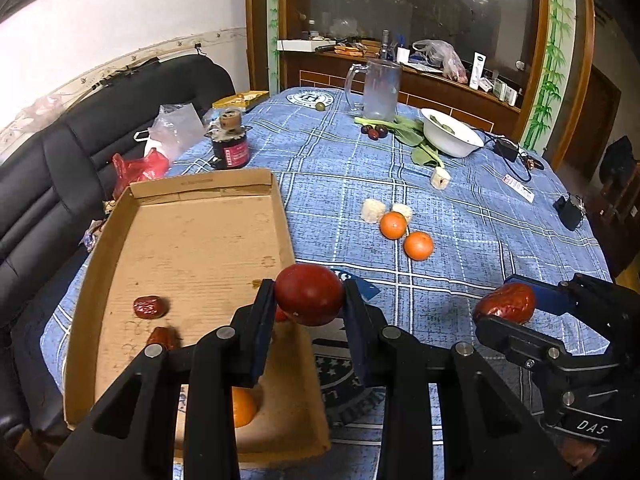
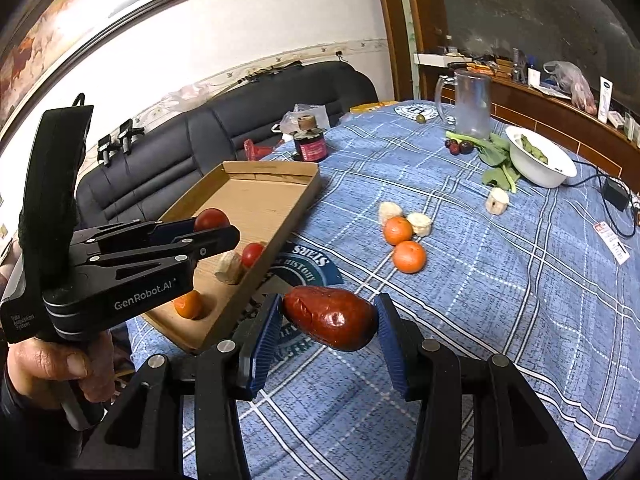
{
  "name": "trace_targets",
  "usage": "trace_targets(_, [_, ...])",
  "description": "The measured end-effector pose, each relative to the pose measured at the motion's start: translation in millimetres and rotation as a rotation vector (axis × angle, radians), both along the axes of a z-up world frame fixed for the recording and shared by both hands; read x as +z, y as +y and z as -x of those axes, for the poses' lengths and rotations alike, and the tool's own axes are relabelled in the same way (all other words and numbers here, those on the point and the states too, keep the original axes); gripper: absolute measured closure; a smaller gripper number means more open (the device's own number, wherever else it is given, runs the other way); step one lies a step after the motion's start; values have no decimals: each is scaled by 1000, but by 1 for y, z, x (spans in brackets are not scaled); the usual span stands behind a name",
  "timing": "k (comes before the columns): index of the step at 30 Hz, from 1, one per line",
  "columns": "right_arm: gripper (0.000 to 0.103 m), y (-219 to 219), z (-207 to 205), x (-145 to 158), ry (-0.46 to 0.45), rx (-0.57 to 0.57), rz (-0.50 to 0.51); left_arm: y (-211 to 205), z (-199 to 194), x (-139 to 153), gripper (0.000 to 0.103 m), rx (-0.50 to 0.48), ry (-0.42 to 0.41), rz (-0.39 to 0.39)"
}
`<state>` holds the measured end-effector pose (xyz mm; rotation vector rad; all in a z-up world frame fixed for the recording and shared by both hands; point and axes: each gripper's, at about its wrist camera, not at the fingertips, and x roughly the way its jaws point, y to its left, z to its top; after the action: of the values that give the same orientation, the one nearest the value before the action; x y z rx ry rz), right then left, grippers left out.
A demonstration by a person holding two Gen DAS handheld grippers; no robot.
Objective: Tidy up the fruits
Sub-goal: 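Carry the tomato with the left tool while the right tool carries the red date over the tray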
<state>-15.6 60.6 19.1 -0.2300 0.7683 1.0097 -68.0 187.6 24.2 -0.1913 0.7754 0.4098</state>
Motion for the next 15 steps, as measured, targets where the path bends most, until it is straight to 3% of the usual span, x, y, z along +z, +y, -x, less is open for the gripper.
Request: trace_targets(15, [55, 32, 19, 11, -20, 68, -14, 24, 22, 6, 73, 59, -15, -26])
